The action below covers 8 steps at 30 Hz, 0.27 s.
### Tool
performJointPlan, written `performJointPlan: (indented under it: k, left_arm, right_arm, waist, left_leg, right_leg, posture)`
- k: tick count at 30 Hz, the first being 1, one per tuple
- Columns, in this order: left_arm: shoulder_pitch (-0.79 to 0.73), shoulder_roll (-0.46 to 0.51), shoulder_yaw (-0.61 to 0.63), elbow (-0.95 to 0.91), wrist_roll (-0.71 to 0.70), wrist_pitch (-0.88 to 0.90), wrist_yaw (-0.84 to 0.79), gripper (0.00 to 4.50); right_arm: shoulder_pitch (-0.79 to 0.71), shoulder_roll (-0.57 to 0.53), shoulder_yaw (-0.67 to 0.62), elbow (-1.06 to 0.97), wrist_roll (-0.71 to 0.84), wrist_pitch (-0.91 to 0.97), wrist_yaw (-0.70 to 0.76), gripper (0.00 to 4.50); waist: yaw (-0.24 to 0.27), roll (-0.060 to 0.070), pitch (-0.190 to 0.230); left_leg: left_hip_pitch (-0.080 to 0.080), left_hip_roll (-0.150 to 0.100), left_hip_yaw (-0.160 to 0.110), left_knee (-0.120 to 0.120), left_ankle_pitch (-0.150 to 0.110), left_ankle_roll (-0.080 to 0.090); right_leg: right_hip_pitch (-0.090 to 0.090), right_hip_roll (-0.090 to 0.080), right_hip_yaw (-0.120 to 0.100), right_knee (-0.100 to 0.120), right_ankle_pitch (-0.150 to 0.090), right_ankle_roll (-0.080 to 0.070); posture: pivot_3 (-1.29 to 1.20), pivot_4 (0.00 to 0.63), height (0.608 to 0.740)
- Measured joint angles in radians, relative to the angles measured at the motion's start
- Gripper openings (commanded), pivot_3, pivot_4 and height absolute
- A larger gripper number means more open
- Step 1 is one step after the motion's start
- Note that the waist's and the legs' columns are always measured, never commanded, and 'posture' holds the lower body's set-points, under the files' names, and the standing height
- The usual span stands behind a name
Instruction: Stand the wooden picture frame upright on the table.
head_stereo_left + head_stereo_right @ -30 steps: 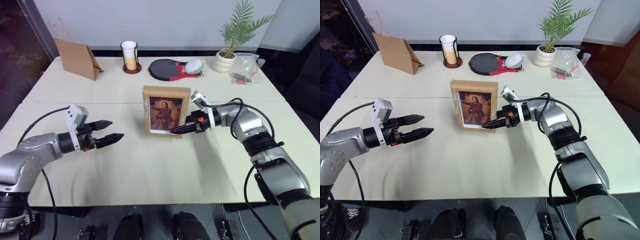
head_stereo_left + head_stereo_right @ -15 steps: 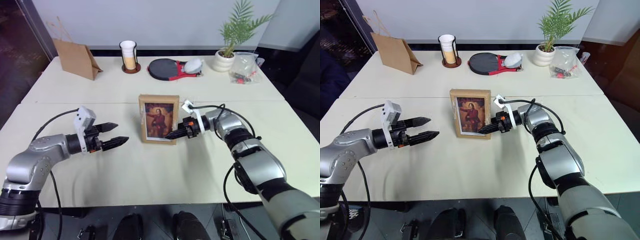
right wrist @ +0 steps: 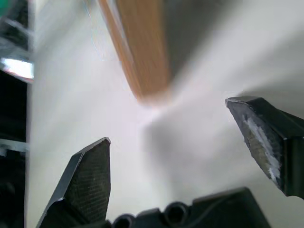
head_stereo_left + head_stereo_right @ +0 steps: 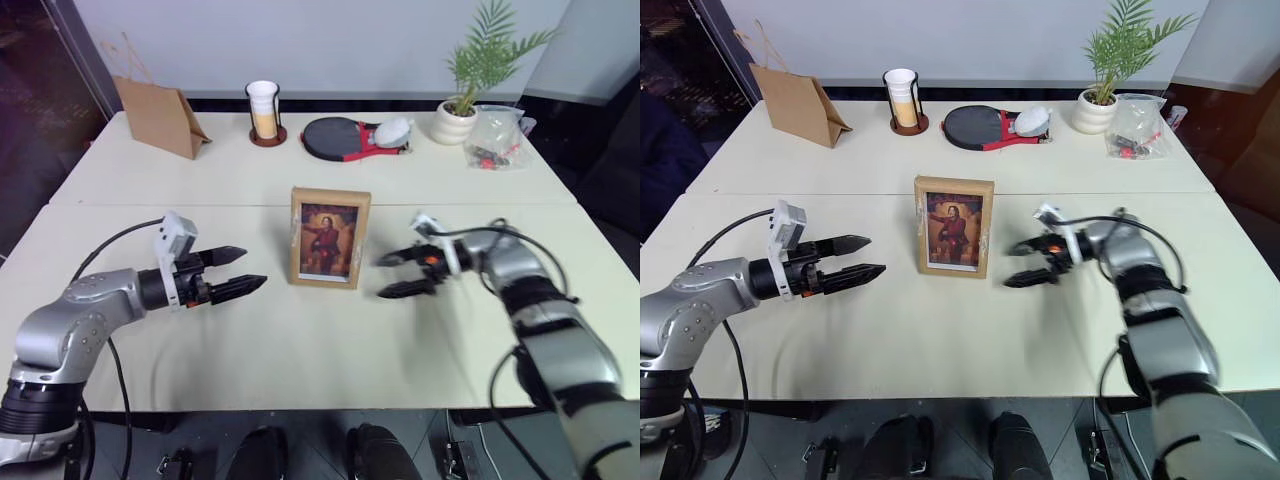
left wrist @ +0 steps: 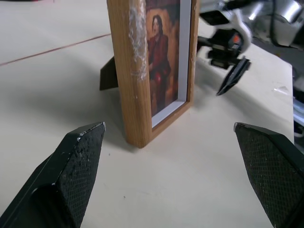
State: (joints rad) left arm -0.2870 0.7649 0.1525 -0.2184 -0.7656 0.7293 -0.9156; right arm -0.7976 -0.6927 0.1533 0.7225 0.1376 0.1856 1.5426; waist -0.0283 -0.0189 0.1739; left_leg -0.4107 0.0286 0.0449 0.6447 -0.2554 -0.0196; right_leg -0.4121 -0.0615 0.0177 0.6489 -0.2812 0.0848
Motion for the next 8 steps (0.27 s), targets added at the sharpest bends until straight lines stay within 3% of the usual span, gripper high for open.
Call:
performJointPlan:
  k: [5, 8]
  left_arm:
    - [0.013, 0.023, -0.001, -0.026, 0.014, -0.002, -0.013, 4.50]
    - [0.019, 0.047, 0.001, -0.034, 0.017, -0.002, -0.026, 4.50]
  right_arm:
    - [0.188, -0.180, -0.165, -0.531, 0.090, 0.174, -0.093, 4.48]
    - [0.231, -0.244, -0.256, -0.750, 0.145, 0.269, -0.161, 4.48]
  waist:
    - [-0.014, 0.003, 0.001]
    - [-0.015, 0.003, 0.000]
  left_leg:
    - [0.002, 0.002, 0.002, 0.000, 0.000, 0.000]
    - [0.003, 0.002, 0.002, 0.001, 0.000, 0.000]
  right_leg:
    - [0.000, 0.001, 0.000, 0.002, 0.000, 0.000]
    - [0.002, 0.002, 0.000, 0.002, 0.000, 0.000]
  posture:
    - [0.00, 0.150, 0.740]
    - [0.00, 0.150, 0.740]
